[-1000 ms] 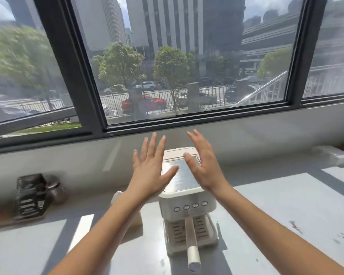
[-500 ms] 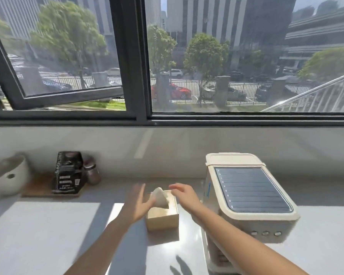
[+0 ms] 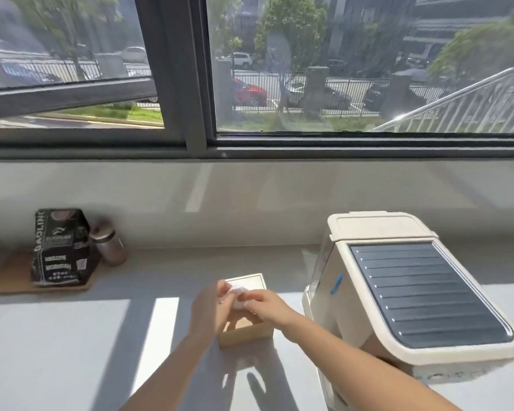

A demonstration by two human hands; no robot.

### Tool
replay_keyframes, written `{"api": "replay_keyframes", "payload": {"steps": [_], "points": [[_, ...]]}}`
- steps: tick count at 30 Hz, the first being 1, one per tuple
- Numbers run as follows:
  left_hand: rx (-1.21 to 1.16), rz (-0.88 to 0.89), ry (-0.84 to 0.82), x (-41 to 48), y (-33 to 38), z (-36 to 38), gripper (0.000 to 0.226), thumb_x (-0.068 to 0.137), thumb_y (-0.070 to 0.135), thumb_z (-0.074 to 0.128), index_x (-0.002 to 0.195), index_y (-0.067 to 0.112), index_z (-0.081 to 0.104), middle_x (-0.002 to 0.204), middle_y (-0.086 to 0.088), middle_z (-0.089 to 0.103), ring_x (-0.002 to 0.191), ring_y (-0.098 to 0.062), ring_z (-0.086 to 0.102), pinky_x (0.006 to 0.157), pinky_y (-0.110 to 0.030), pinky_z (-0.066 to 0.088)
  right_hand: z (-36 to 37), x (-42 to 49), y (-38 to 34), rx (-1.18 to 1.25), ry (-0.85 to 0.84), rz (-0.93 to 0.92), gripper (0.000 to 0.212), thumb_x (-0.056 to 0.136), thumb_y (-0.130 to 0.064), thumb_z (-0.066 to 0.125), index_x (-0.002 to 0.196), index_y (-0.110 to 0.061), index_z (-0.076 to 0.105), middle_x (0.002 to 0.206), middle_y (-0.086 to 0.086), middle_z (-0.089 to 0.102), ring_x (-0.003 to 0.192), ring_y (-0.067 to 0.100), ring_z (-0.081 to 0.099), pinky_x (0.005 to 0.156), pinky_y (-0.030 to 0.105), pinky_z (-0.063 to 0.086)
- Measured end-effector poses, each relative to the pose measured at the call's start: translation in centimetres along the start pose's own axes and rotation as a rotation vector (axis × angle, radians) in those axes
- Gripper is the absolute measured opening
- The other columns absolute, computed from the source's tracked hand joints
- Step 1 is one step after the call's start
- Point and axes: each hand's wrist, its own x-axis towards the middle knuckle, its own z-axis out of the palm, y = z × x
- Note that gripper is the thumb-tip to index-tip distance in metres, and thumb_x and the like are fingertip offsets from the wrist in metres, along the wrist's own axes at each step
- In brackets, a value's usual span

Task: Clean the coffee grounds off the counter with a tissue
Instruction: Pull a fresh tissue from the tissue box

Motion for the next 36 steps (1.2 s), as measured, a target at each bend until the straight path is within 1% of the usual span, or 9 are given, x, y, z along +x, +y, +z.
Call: {"api": "replay_keyframes", "payload": {"steps": [3,7,10,14,17,22,27,32,36], "points": [[-0.163,0.02,0.043,-0.5,0.1,-0.8,0.017,0.088,0.006,0.061,0.074,0.016,0.061,0.072,-0.001,0.068,0.065,-0.002,0.063,0.064,-0.013,0.043,0.0,-0.2,-0.3,0.046,0.11,-0.03,0.027,0.09,-0.003,0.047,0.101,-0.005,0.072,0.085,0.001,0.065,0.074,0.014,0.055,0.061,0.018,0.042],[-0.433,0.101,0.058,-0.6,3.5,-3.8,0.008,0.087,0.001,0.062,0.079,0.001,0.065,0.07,-0.005,0.064,0.057,0.001,0.056,0.061,-0.012,0.043,-0.9,-1.0,-2.9,0.266,0.257,-0.196,0.02,0.087,-0.006,0.056,0.081,-0.016,0.073,0.078,-0.007,0.068,0.071,0.004,0.059,0.058,0.01,0.044],[-0.528,0.135,-0.032,-0.8,6.3,-6.2,0.008,0.087,0.007,0.064,0.082,0.001,0.065,0.068,0.0,0.061,0.057,0.003,0.053,0.057,-0.009,0.043,-1.9,-1.9,-4.7,0.399,0.23,-0.213,0.015,0.088,-0.013,0.062,0.102,-0.018,0.06,0.083,-0.003,0.062,0.063,0.007,0.06,0.055,0.018,0.049],[-0.391,0.081,-0.333,-1.3,5.7,-7.3,0.009,0.089,0.012,0.063,0.086,0.004,0.065,0.073,-0.001,0.058,0.062,-0.003,0.051,0.061,-0.014,0.042,-2.4,-3.7,-4.2,0.151,0.009,-0.107,0.035,0.087,-0.028,0.066,0.121,-0.023,0.057,0.097,-0.004,0.062,0.062,0.006,0.055,0.062,0.019,0.046],[-0.216,0.041,-0.458,-1.8,3.3,-6.2,0.016,0.089,0.008,0.06,0.075,0.014,0.06,0.07,-0.001,0.055,0.057,-0.001,0.049,0.059,-0.014,0.04,-1.8,-4.1,-1.5,-0.04,-0.096,-0.08,0.018,0.086,-0.019,0.066,0.1,-0.008,0.069,0.07,-0.003,0.053,0.057,0.01,0.042,0.052,0.019,0.032],[0.058,0.031,-0.344,-2.2,-1.0,-2.9,0.011,0.083,0.014,0.068,0.088,0.019,0.059,0.067,0.001,0.053,0.063,-0.013,0.046,0.064,-0.025,0.035,-0.7,-2.5,2.5,-0.081,0.078,-0.027,0.02,0.086,-0.016,0.066,0.067,-0.021,0.065,0.059,-0.004,0.049,0.053,0.009,0.042,0.049,0.018,0.033],[0.086,0.104,-0.31,-0.2,-2.8,-1.1,0.062,0.082,0.013,0.067,0.138,0.022,0.041,0.065,0.006,0.047,0.064,-0.013,0.046,0.066,-0.024,0.037,-0.5,0.6,4.6,-0.257,0.338,-0.076,0.022,0.078,-0.018,0.068,0.063,-0.033,0.063,0.079,-0.013,0.06,0.069,0.009,0.054,0.071,0.024,0.047],[0.101,0.063,-0.196,2.3,-3.5,-0.2,0.009,0.08,0.021,0.069,0.082,0.028,0.065,0.059,0.01,0.052,0.059,-0.012,0.048,0.063,-0.032,0.042,-0.1,3.6,4.3,-0.217,0.388,-0.07,0.018,0.073,-0.016,0.07,0.065,-0.031,0.063,0.086,-0.012,0.067,0.066,0.007,0.056,0.073,0.032,0.051],[-0.02,0.009,-0.162,3.0,-3.9,-1.1,0.01,0.073,0.024,0.067,0.068,0.029,0.06,0.073,0.002,0.064,0.072,-0.017,0.058,0.065,-0.027,0.039,0.1,4.7,3.3,-0.15,0.381,-0.111,0.02,0.076,-0.009,0.066,0.07,-0.027,0.061,0.079,-0.007,0.066,0.073,0.013,0.057,0.072,0.033,0.048]]}}
